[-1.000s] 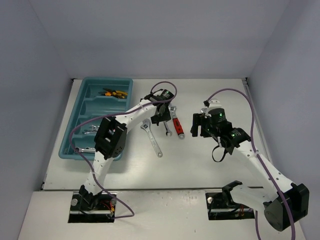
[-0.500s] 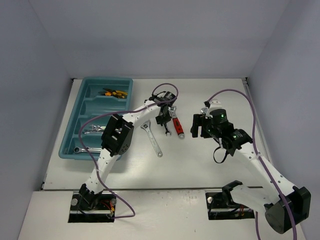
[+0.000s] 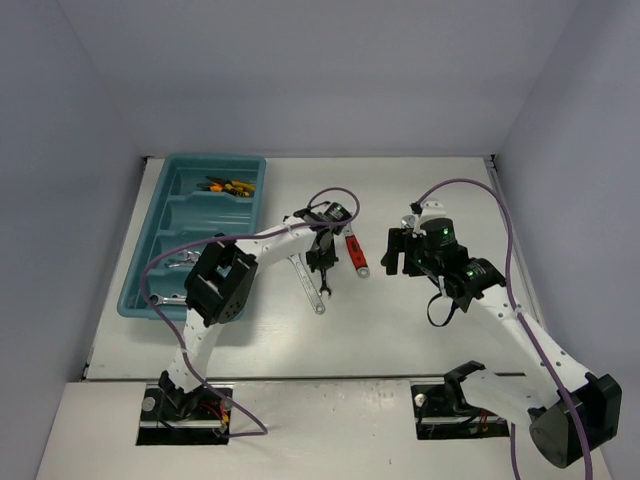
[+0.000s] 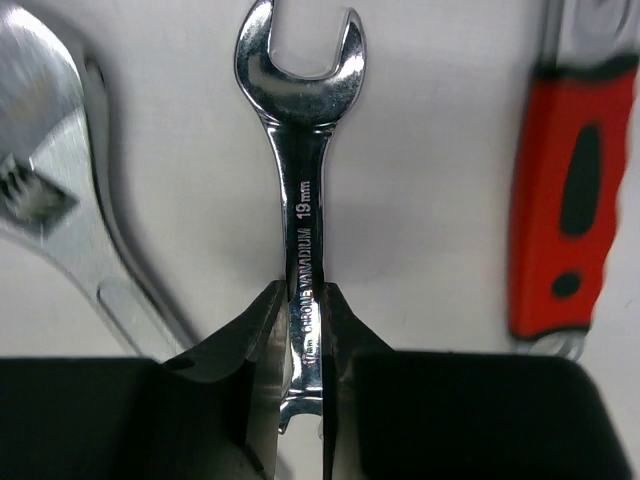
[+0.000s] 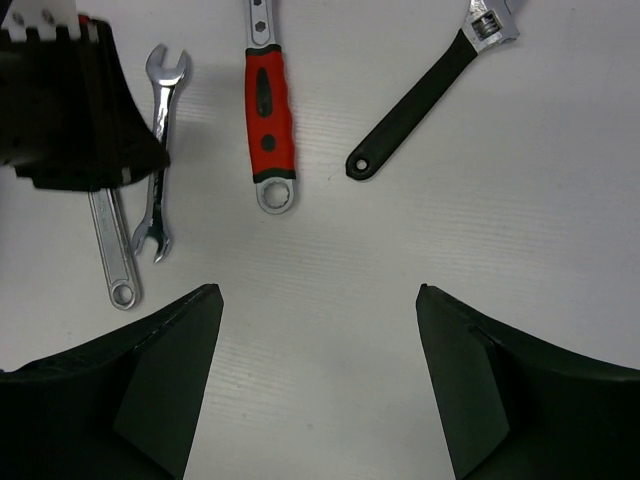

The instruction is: Sort the tools into containers

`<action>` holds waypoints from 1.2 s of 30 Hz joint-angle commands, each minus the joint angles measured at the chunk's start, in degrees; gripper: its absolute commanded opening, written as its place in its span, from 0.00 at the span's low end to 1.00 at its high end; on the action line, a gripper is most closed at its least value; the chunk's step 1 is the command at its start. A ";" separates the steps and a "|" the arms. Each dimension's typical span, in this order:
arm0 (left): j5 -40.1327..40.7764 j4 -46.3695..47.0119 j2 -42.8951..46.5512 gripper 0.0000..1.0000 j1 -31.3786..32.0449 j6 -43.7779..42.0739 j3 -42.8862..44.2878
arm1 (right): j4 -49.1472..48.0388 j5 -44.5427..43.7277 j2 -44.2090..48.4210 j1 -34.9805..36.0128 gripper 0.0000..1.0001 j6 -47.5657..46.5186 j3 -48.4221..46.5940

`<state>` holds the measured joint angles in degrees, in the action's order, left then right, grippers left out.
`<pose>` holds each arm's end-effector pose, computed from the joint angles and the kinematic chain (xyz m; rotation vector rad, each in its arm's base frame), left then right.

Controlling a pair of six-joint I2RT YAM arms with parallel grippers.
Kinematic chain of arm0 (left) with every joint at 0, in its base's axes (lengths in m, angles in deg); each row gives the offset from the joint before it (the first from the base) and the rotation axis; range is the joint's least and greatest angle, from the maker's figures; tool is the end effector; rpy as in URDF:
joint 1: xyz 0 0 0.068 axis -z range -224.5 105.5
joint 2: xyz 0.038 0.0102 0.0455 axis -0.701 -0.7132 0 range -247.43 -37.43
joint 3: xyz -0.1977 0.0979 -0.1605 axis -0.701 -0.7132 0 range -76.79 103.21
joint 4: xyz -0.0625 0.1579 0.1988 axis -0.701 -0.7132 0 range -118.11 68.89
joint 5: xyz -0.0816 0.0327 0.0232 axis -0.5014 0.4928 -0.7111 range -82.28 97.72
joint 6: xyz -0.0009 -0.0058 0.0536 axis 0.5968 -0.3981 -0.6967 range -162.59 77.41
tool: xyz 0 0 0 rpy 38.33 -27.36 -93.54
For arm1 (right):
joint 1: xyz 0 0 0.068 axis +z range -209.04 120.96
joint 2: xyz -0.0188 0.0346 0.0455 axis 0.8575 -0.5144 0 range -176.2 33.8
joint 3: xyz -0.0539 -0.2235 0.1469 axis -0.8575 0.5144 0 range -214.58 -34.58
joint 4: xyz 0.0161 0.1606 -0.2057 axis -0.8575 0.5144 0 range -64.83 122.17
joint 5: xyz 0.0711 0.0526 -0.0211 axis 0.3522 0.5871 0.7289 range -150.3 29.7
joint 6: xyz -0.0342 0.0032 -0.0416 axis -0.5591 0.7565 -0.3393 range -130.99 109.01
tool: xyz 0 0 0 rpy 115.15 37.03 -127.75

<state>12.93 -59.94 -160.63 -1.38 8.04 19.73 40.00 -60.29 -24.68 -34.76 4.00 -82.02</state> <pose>0.3349 -0.3091 0.1785 -0.2081 2.7552 -0.3517 0.2120 0.0957 0.3027 -0.1661 2.0427 0.4314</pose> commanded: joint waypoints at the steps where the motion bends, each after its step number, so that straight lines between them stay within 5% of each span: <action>1: -5.08 -6.96 2.95 0.04 4.30 -5.82 -6.76 | -1.12 -2.24 0.91 -0.66 0.76 0.07 -0.31; 8: -4.60 -7.05 3.49 0.20 4.51 -6.15 -8.35 | -1.12 -2.11 -0.58 -0.82 0.76 0.05 -0.81; 22: -4.18 -6.95 -0.75 0.30 2.85 -4.11 -4.57 | -0.78 -1.77 1.61 -0.90 0.76 0.58 1.04; 26: -4.86 -6.87 -2.04 0.25 2.85 -3.34 -4.28 | -0.77 -2.02 1.66 -0.94 0.76 0.57 1.03; 30: -4.06 -6.96 -3.36 0.00 2.85 -2.54 -4.31 | -0.68 -2.47 1.62 -0.99 0.76 0.48 0.95; 36: -3.18 -7.04 -1.65 0.00 2.85 -1.53 -2.34 | -0.50 -3.83 2.97 -1.19 0.75 0.94 1.11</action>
<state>6.87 -66.73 -159.54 1.91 5.18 17.82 40.81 -61.49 -23.66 -35.45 4.11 -80.69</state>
